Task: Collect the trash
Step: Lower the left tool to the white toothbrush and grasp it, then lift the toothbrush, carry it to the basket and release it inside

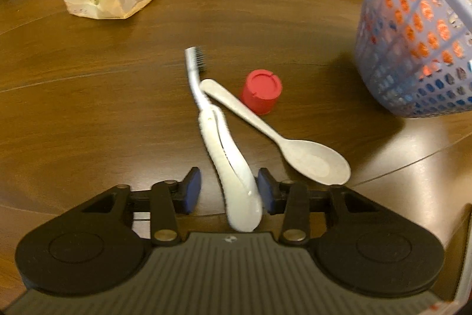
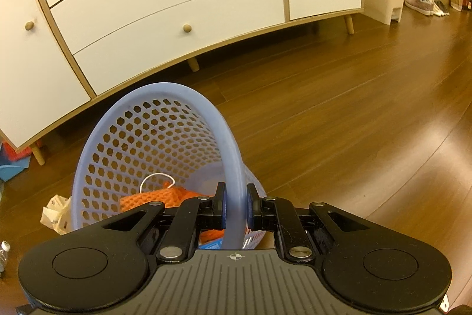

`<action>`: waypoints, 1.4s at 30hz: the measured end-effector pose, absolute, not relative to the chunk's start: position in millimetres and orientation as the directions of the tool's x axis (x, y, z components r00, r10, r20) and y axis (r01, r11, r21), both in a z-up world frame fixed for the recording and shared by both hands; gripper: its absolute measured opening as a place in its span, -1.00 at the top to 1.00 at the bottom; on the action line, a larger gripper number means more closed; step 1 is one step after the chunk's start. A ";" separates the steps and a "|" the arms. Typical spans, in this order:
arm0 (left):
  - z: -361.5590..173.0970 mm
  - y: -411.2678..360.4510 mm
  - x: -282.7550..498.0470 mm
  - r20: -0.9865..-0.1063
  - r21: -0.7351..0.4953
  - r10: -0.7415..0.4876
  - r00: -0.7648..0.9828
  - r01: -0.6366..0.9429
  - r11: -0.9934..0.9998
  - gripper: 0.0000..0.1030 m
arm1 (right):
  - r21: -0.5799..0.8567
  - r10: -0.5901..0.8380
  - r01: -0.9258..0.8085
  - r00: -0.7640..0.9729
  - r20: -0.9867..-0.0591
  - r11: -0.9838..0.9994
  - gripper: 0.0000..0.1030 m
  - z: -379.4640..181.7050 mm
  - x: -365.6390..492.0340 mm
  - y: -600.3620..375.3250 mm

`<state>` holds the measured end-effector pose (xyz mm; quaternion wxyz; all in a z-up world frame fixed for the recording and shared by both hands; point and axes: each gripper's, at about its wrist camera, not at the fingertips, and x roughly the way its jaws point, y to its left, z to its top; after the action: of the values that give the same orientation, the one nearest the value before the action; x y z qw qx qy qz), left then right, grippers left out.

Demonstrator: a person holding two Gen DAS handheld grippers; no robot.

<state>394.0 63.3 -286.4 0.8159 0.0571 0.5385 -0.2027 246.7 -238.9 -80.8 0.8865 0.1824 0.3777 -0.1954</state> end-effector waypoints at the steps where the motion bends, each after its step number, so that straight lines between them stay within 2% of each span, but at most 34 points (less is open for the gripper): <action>1: -285.9 65.5 394.8 -0.902 -0.124 -0.268 0.339 0.390 0.913 0.51 | 0.173 -0.209 0.483 0.638 -0.741 0.858 0.83 -80.9 247.4 -240.0; 2: -285.6 68.1 396.0 -0.904 -0.123 -0.264 0.337 0.388 0.914 0.58 | 0.173 -0.210 0.483 0.638 -0.741 0.858 0.83 -81.1 247.8 -241.2; 19: -285.8 89.1 396.4 -0.900 -0.148 -0.281 0.333 0.374 0.916 0.63 | 0.147 -0.232 0.485 0.636 -0.736 0.862 0.83 -86.9 252.3 -245.0; 27: -257.8 119.8 395.4 -0.863 -0.207 -0.333 0.380 0.335 0.919 0.63 | 0.146 -0.230 0.482 0.636 -0.737 0.864 0.83 -89.9 252.2 -244.1; 31: -253.9 123.5 393.9 -0.864 -0.177 -0.312 0.395 0.342 0.923 0.63 | 0.149 -0.227 0.481 0.636 -0.738 0.864 0.83 -90.3 251.4 -246.1; 37: -275.5 125.3 388.4 -0.908 -0.112 -0.240 0.343 0.352 0.929 0.63 | 0.154 -0.220 0.477 0.639 -0.737 0.865 0.83 -89.2 252.4 -247.1; 40: -279.1 123.5 393.0 -0.908 -0.108 -0.234 0.346 0.347 0.931 0.51 | 0.154 -0.221 0.477 0.639 -0.736 0.866 0.83 -88.8 252.7 -247.6; 42: -281.4 120.2 398.9 -0.907 -0.098 -0.227 0.355 0.346 0.933 0.51 | 0.153 -0.222 0.477 0.640 -0.735 0.866 0.83 -89.4 253.2 -247.4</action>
<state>398.9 120.2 -281.4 0.8214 0.0551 0.5402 -0.1745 253.2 -247.4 -89.4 0.8896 0.1691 0.3760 -0.1965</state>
